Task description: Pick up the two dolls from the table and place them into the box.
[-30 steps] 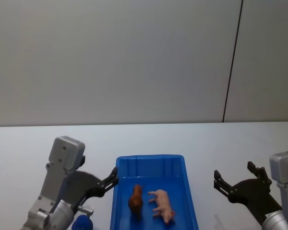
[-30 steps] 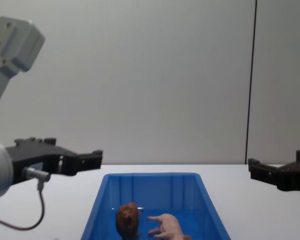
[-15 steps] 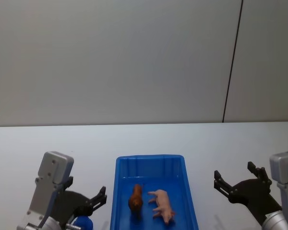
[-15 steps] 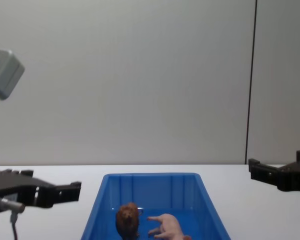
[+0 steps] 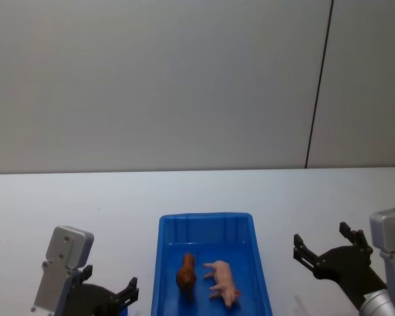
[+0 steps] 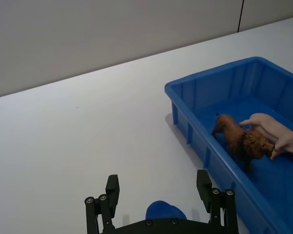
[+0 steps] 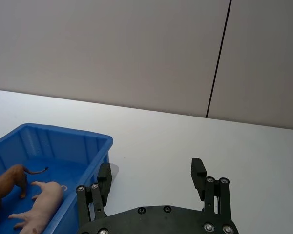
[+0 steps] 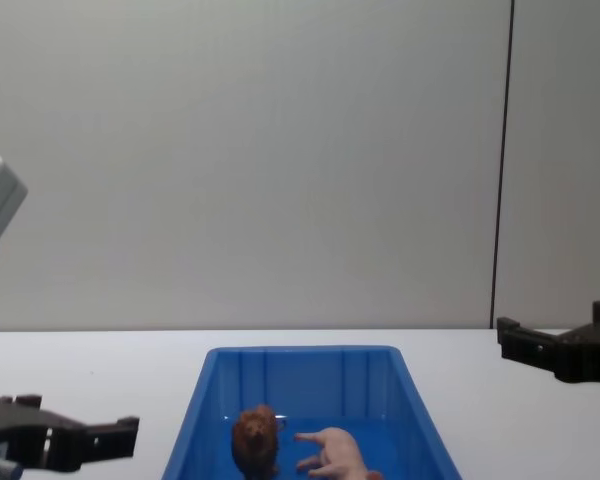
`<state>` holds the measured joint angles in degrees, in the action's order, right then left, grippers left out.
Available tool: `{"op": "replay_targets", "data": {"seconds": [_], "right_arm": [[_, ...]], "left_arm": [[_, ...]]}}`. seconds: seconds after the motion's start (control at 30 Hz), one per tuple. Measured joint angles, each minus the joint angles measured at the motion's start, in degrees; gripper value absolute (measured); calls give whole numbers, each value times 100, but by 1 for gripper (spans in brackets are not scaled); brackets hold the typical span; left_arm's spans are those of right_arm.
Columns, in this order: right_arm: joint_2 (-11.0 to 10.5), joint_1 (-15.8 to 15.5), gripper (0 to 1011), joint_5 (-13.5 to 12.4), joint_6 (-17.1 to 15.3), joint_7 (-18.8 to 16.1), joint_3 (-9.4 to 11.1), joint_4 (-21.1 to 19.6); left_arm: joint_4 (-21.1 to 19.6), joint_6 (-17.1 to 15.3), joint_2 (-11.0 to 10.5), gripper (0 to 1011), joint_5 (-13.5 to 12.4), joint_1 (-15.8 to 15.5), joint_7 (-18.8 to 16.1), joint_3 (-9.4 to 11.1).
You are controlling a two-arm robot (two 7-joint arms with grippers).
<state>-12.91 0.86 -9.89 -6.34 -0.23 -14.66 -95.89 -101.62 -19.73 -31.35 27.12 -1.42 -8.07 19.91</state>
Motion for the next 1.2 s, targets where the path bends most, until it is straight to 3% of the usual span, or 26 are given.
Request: {"op": "replay_targets", "data": {"seconds": [0.53,0.8,0.97,1.1,1.2], "right_arm": [[0,0,1001,0,0,0,0,0],[0,0,1001,1,0,0,0,0],[0,0,1001,1,0,0,0,0],[0,1,1001,0,0,0,0,0],[0,1,1001,0,0,0,0,0]], "left_arm": [[271,-59,80,980,180,72,61,-23],[418,-83,140,789,201,56,152,-23],[484,-96,174,642,210,52,169,-29],[501,-97,192,468,212,54,170,-37],[502,-89,199,411,210,60,166,-44]]}}
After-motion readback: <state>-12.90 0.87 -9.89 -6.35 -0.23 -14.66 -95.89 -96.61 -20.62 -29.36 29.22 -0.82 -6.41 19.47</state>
